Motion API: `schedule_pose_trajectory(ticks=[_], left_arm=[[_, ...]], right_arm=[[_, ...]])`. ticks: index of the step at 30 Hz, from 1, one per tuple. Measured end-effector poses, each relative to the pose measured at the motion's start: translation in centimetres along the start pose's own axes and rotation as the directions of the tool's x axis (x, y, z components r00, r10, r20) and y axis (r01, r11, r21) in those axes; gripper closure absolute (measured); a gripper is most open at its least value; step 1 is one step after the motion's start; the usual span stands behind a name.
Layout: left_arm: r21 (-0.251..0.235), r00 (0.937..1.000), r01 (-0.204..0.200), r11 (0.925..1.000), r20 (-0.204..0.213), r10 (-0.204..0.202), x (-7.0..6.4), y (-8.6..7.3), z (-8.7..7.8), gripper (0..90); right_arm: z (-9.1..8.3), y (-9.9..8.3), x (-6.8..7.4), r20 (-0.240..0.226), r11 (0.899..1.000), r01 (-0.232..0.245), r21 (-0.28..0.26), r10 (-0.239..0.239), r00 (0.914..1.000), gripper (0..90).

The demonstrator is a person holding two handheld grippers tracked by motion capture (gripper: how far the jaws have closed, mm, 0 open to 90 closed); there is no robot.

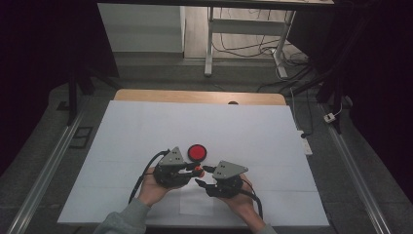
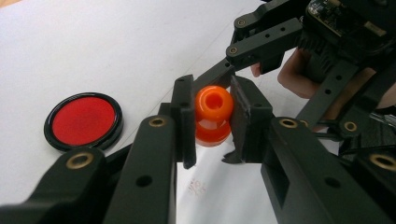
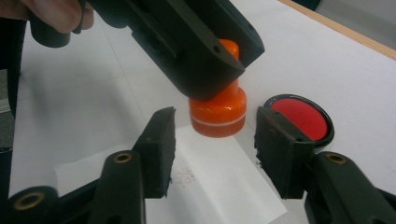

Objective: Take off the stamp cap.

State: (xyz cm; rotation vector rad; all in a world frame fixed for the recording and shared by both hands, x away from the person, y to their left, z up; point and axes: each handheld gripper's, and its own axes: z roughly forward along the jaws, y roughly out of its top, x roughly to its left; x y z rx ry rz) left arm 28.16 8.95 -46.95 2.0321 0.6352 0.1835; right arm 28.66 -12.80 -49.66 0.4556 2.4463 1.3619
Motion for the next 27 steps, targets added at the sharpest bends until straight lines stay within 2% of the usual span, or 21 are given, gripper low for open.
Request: schedule_pose_trajectory(ticks=[6,27], left_arm=[[-0.005,1.0,0.004,1.0,0.005,-0.004,0.04,0.02,-0.07,72.2],[-0.007,1.0,0.002,1.0,0.005,-0.002,0.0,0.04,-0.11,72.2]], right_arm=[[0.17,0.01,-0.05,-0.002,1.0,-0.009,0.0,0.009,1.0,55.9],[0.32,0.02,0.08,0.0,1.0,-0.008,-0.001,0.008,1.0,63.8]])
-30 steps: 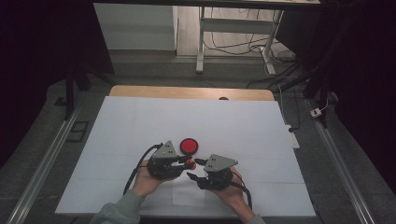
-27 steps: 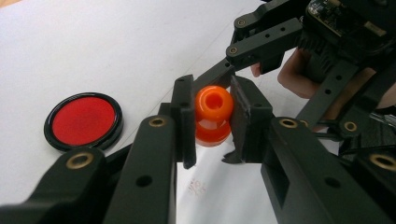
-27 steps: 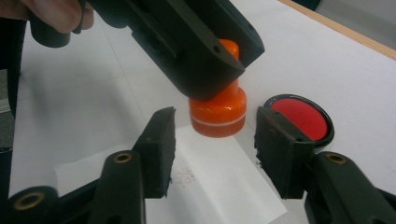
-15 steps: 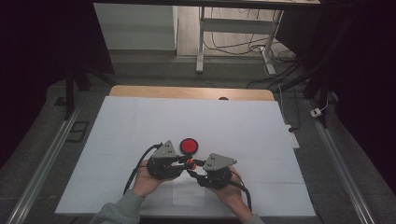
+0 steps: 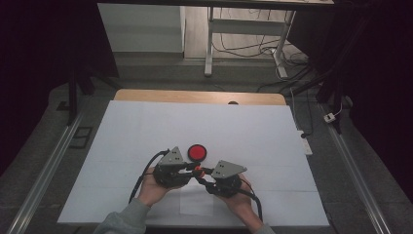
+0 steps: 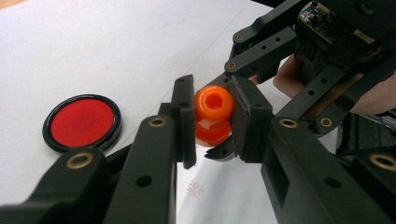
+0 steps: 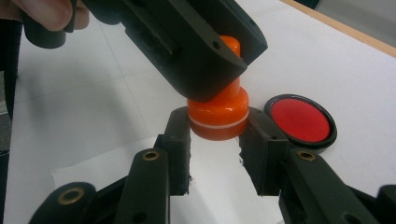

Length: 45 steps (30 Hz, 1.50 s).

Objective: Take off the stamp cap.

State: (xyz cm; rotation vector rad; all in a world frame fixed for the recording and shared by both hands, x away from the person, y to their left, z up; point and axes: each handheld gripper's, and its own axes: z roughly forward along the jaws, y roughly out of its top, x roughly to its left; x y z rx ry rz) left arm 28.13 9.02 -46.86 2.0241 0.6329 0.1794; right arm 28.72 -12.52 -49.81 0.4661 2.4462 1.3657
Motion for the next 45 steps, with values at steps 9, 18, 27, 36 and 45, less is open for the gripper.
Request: schedule_pose_trajectory(ticks=[9,18,27,36,45], left_arm=[[0.001,1.0,0.001,1.0,0.003,-0.001,-0.01,-0.04,0.05,72.2],[0.009,0.9998,0.012,0.9999,0.014,-0.013,0.07,-0.05,0.08,72.2],[0.027,0.9997,0.022,0.9994,0.013,-0.022,0.08,-0.1,0.26,72.3],[0.025,0.9998,0.017,0.9995,0.011,-0.017,0.01,-0.1,0.24,72.4],[0.014,1.0,-0.003,0.9999,-0.001,0.003,-0.21,-0.13,0.19,72.6]], right_arm=[[-0.03,-0.1,0.1,0.005,1.0,0.003,-0.004,-0.003,1.0,64.2],[-0.11,-0.17,0.36,0.031,0.999,0.053,-0.004,-0.053,0.9982,63.7],[-0.01,-0.24,0.43,0.033,0.998,0.063,0.013,-0.064,0.9974,63.7],[-0.06,-0.26,0.49,0.033,0.998,0.053,0.015,-0.053,0.998,64.7],[-0.09,-0.44,0.37,0.016,1.0,0.011,-0.009,-0.011,0.9998,64.9]])
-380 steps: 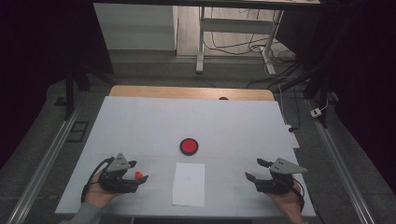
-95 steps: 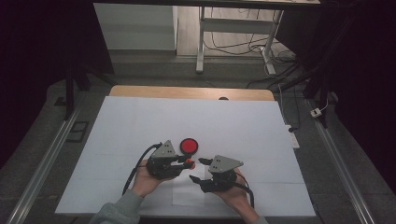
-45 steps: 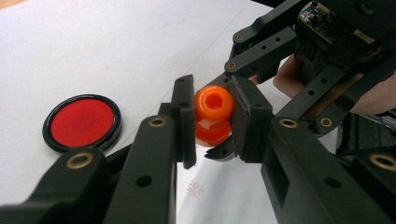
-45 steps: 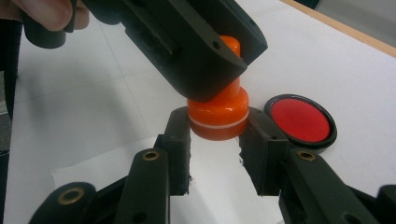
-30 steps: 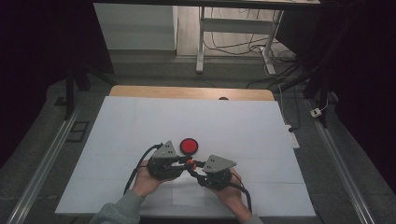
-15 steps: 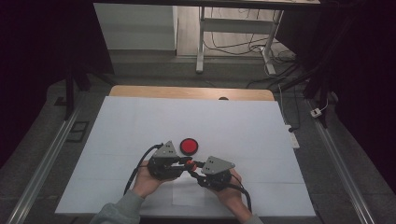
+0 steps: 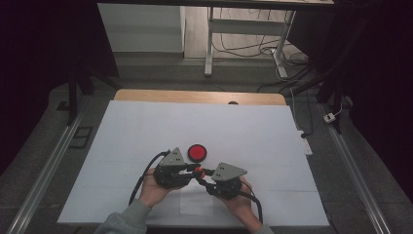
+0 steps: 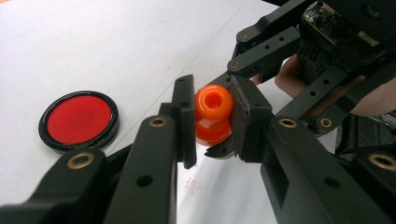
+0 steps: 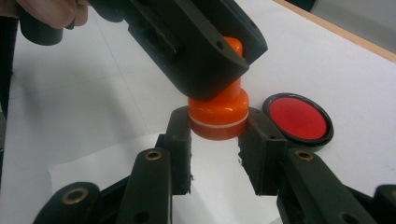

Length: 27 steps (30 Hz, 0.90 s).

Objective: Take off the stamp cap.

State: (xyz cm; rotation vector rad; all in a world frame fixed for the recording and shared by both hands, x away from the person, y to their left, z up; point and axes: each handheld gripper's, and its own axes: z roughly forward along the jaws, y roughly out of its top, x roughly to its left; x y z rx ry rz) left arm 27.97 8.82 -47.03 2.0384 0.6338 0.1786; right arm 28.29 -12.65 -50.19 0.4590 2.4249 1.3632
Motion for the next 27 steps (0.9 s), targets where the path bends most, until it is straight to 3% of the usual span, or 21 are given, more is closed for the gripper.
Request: schedule_pose_trajectory(ticks=[27], left_arm=[[-0.04,0.9999,-0.013,0.9991,-0.003,0.013,-0.19,-0.23,-0.11,73.0]], right_arm=[[-0.09,-0.33,-0.14,-0.026,0.999,-0.037,-0.032,0.036,0.999,65.0]])
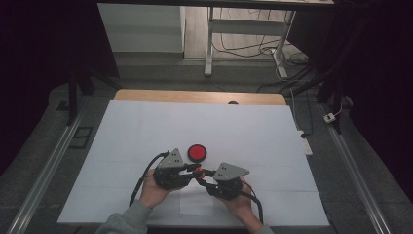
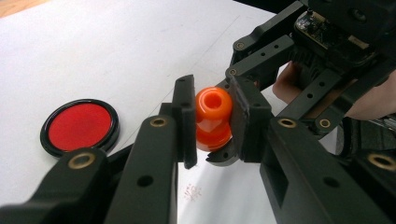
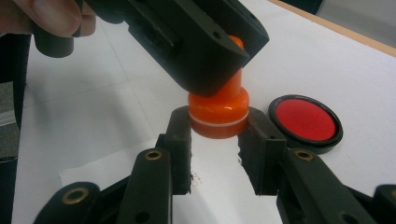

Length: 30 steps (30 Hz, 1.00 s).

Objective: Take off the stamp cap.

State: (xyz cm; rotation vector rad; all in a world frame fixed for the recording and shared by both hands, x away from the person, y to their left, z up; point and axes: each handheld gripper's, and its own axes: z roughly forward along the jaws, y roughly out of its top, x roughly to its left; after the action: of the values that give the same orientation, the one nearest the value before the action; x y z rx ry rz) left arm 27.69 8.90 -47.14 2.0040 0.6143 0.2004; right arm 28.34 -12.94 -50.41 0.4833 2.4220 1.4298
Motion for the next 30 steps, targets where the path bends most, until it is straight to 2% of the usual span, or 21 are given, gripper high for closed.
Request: schedule_pose_trajectory(ticks=[12,16,26,30], left_arm=[[-0.011,0.9999,0.011,0.9999,0.003,-0.011,0.03,-0.03,-0.06,73.0],[-0.005,0.9999,0.012,0.9999,0.005,-0.012,0.13,-0.13,0.0,73.0],[-0.018,0.9998,0.019,0.9997,-0.004,-0.019,0.01,-0.16,0.01,73.0],[-0.02,0.9997,0.023,0.9995,-0.002,-0.023,0.06,-0.18,0.01,73.0]], right_arm=[[-0.07,0.0,-0.07,-0.004,1.0,-0.015,-0.008,0.015,0.9999,65.2],[0.02,-0.03,0.02,0.005,1.0,0.0,0.006,0.0,1.0,65.2],[-0.01,-0.13,0.15,0.023,1.0,-0.002,-0.011,0.002,0.9997,65.2],[-0.03,-0.07,0.28,0.04,1.0,0.022,-0.002,-0.022,0.999,65.2]])
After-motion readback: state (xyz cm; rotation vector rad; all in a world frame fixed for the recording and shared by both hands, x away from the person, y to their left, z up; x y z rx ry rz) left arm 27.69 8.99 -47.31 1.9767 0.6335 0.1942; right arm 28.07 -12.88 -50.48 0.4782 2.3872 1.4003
